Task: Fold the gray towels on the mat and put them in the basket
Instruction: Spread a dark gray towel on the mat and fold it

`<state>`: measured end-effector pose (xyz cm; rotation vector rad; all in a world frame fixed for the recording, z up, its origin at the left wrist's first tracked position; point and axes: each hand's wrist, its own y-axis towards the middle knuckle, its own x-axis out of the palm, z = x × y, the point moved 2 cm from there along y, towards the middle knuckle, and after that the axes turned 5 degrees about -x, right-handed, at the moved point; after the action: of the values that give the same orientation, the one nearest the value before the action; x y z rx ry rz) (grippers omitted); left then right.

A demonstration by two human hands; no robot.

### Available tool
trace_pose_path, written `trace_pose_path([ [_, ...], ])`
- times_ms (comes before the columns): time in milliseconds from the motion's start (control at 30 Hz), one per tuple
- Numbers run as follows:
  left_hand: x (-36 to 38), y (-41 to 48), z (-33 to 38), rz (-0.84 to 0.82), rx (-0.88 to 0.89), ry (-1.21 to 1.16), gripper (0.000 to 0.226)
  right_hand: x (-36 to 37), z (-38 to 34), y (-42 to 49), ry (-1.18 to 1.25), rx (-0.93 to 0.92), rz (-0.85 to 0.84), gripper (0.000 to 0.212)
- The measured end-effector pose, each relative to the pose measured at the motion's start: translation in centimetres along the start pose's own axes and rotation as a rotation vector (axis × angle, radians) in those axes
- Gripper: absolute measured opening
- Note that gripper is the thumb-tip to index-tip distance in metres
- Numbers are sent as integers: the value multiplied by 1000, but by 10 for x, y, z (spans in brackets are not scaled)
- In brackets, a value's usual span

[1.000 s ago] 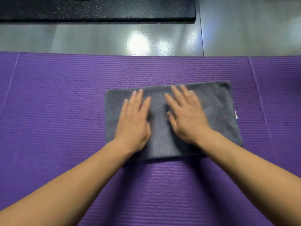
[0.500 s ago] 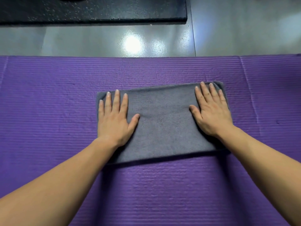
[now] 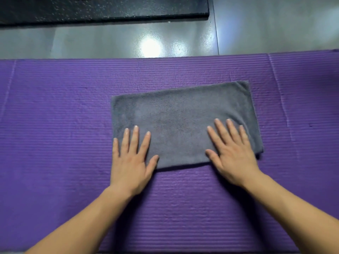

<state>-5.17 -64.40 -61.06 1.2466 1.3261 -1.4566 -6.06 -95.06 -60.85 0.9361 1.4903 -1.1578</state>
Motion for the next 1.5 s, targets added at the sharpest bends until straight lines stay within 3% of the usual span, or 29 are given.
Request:
trace_pose_path([
  [200, -8, -1, -20, 40, 15, -30, 70, -10, 49, -20, 9, 83, -15, 75],
  [267, -20, 1, -13, 151, 121, -115, 54, -24, 36, -14, 44, 19, 115, 60],
  [333, -31, 3, -1, 212, 285, -276, 29, -35, 15, -8, 146, -157, 248, 32],
  [400, -34, 5, 8, 133, 369, -366, 26, -33, -2, -3, 277, -291, 190, 20],
  [500, -25, 7, 10, 44, 374, -418, 31, -20, -2, 2, 383, -267, 62, 28],
  [667, -17, 7, 2, 2, 331, -487, 36, -20, 9, 5, 450, -211, -3, 34],
  [1067, -24, 9, 7, -42, 226, -570, 50, -29, 12, 9, 543, -164, 16, 18],
  [1333, -25, 17, 1, -39, 342, -573, 29, -27, 23, -2, 385, -185, 14, 37],
  [1500, -32, 18, -3, -20, 467, -504, 21, -31, 31, -1, 372, -124, 1, 26],
])
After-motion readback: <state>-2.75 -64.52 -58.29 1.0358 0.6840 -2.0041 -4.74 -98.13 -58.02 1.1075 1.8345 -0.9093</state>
